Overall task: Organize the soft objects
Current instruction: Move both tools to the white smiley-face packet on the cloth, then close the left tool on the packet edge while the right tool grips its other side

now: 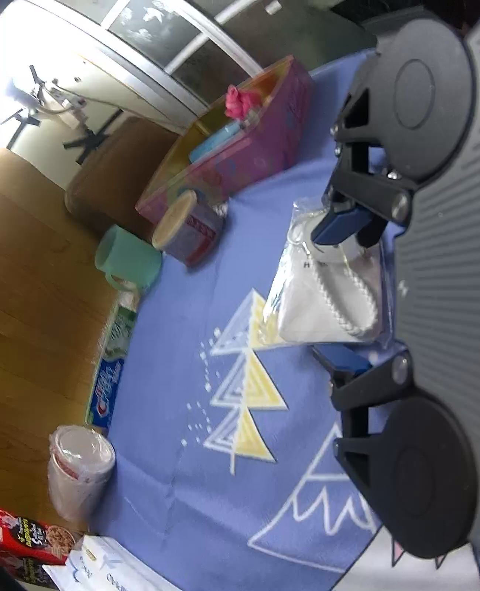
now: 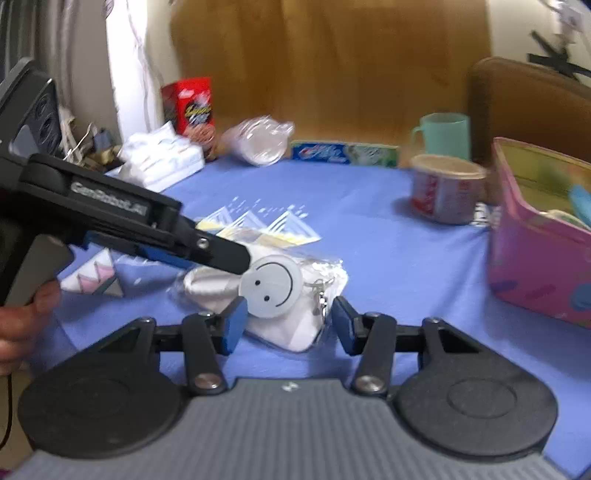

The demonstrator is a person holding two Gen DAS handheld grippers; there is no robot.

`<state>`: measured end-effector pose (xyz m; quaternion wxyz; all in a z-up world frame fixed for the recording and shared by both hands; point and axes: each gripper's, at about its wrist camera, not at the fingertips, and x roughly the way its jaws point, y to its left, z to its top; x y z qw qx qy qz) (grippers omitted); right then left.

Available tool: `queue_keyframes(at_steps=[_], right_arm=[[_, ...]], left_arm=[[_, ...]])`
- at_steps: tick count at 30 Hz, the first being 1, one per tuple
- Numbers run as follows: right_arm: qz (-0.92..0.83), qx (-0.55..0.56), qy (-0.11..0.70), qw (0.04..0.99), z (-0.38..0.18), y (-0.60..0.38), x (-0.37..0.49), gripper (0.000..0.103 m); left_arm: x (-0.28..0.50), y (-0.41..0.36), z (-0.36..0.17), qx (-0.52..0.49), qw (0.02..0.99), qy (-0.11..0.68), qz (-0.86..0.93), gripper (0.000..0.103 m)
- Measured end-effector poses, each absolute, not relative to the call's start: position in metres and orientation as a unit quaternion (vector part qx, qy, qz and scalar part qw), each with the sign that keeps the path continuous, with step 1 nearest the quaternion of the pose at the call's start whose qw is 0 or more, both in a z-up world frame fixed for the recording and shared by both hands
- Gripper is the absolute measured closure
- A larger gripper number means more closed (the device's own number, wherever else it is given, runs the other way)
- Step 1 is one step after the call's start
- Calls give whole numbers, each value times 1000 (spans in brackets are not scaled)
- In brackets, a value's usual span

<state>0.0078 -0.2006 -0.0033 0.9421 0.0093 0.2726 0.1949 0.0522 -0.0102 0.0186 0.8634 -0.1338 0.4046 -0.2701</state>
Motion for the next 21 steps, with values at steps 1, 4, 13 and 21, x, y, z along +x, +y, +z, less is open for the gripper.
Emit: queue_keyframes(at_steps=[1, 4, 13, 21], right_arm=[[188, 12, 265, 946, -1, -204, 6, 58], [182, 24, 260, 948, 1, -215, 7, 58], [192, 43, 266, 944, -9, -227, -3, 56], [208, 20, 269, 940, -12, -220, -6, 42]], left_arm=[[51, -12, 22, -132, 865, 399, -274, 44], [47, -21, 28, -121, 870, 392, -275, 44], [35, -34, 8, -109, 868, 411, -257, 44], [26, -41, 8, -73, 881, 395, -251, 44]])
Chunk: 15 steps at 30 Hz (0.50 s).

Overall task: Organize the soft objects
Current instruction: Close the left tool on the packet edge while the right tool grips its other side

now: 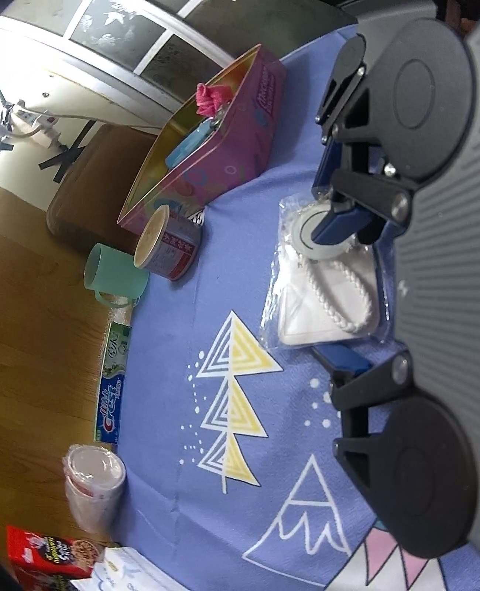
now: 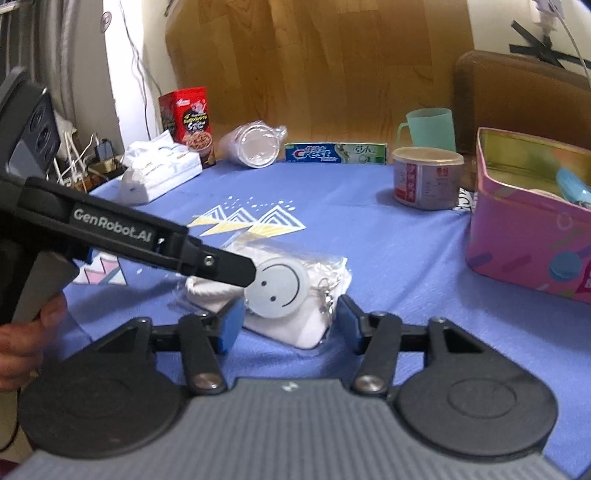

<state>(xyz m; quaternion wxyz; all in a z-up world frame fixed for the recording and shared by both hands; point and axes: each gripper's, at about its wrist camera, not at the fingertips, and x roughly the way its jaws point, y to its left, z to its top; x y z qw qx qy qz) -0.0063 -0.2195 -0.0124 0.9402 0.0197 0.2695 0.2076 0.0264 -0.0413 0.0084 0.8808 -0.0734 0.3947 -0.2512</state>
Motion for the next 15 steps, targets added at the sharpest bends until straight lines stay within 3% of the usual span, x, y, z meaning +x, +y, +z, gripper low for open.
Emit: queue_keyframes(at_steps=[15], right_arm=[[209, 29, 272, 939, -14, -219, -6, 41]], left_arm=[[19, -50, 12, -39, 890, 399, -218, 38]])
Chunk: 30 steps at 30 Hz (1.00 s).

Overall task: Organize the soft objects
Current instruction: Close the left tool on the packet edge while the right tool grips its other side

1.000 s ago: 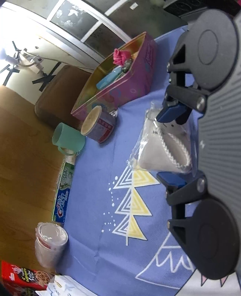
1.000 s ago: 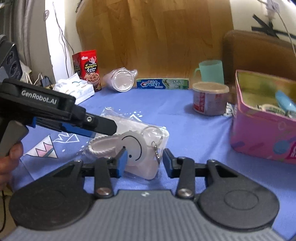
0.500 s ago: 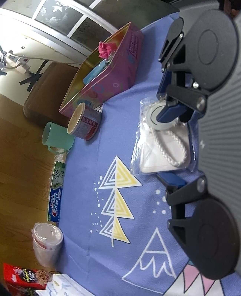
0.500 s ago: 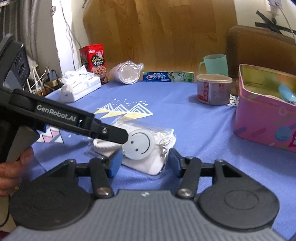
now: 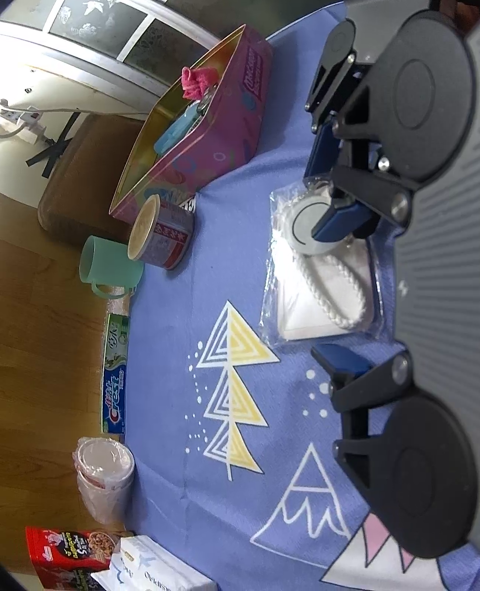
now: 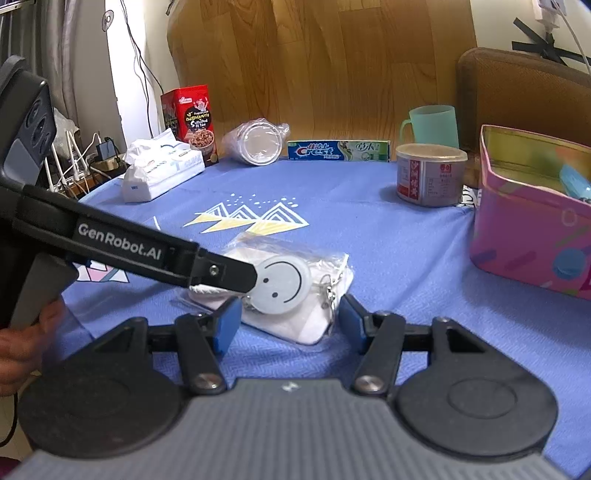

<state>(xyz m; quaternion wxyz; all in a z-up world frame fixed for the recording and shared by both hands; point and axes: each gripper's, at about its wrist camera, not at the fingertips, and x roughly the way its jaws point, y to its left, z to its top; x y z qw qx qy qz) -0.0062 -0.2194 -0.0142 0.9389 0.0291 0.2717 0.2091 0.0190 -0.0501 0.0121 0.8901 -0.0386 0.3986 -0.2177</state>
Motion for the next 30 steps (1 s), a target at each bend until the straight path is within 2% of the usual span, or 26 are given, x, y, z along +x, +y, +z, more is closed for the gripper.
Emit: queue_keyframes(at_steps=[2, 4, 10, 30], right_arm=[[210, 28, 272, 939, -14, -220, -6, 41], [210, 28, 271, 939, -14, -220, -6, 41], [211, 31, 270, 939, -14, -221, -7, 41], [215, 39, 269, 938, -14, -223, -7, 41]], left_arm=[[18, -49, 12, -37, 893, 398, -207, 33], [16, -48, 12, -28, 898, 395, -193, 24], [15, -47, 9, -4, 907, 389, -162, 12], [17, -49, 8, 14, 910, 386, -151, 9]])
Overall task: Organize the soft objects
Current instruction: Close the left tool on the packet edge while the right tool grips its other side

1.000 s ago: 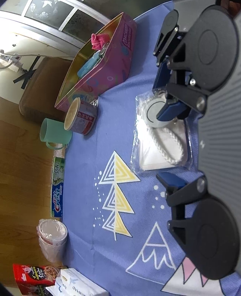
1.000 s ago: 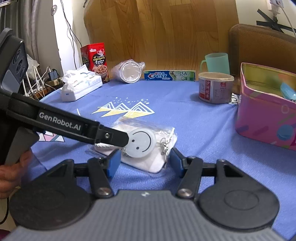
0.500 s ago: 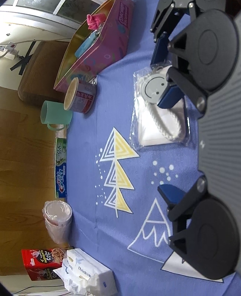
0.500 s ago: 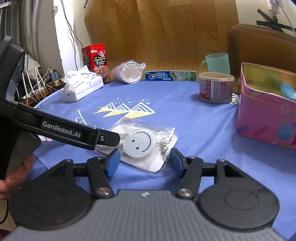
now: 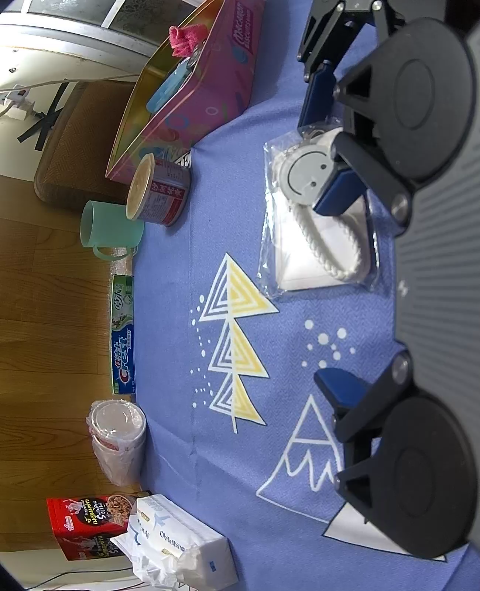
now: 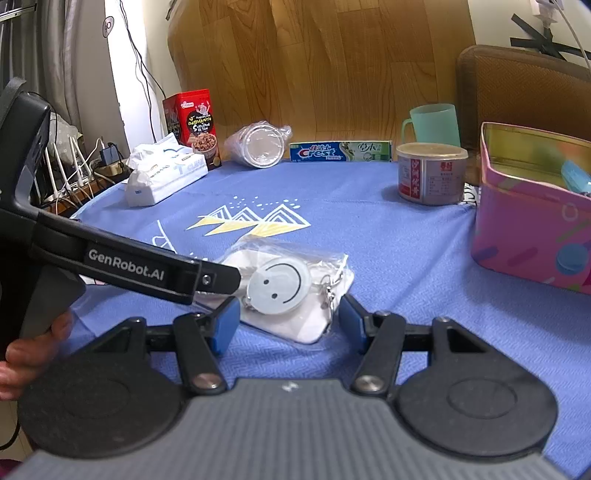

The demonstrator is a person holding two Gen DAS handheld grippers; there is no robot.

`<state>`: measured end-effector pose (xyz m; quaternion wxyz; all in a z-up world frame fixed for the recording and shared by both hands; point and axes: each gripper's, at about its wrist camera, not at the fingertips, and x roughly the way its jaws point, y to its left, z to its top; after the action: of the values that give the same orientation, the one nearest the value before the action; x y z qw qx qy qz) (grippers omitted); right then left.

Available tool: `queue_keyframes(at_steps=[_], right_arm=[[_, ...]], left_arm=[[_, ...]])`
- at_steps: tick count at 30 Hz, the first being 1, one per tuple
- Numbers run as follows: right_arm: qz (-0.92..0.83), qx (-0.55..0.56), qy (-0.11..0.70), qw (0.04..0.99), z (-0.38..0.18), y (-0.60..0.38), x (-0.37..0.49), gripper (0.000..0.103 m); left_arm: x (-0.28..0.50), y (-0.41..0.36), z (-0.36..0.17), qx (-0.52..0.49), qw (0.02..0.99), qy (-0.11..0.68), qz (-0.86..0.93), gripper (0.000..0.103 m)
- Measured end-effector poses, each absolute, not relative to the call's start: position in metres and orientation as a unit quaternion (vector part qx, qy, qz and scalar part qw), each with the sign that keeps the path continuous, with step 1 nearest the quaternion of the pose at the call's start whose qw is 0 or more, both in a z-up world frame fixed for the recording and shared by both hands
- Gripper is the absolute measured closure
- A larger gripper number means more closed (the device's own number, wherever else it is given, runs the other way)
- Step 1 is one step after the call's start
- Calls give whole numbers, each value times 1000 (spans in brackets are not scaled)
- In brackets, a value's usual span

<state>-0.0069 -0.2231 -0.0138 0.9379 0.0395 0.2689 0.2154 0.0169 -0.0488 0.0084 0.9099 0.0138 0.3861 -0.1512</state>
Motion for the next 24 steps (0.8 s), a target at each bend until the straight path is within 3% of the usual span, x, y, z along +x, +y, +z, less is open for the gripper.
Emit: queue_keyframes(at_steps=[24], right_arm=[[221, 28, 268, 937, -15, -221, -7, 37]], left_arm=[[17, -47, 6, 19, 910, 381, -161, 8]])
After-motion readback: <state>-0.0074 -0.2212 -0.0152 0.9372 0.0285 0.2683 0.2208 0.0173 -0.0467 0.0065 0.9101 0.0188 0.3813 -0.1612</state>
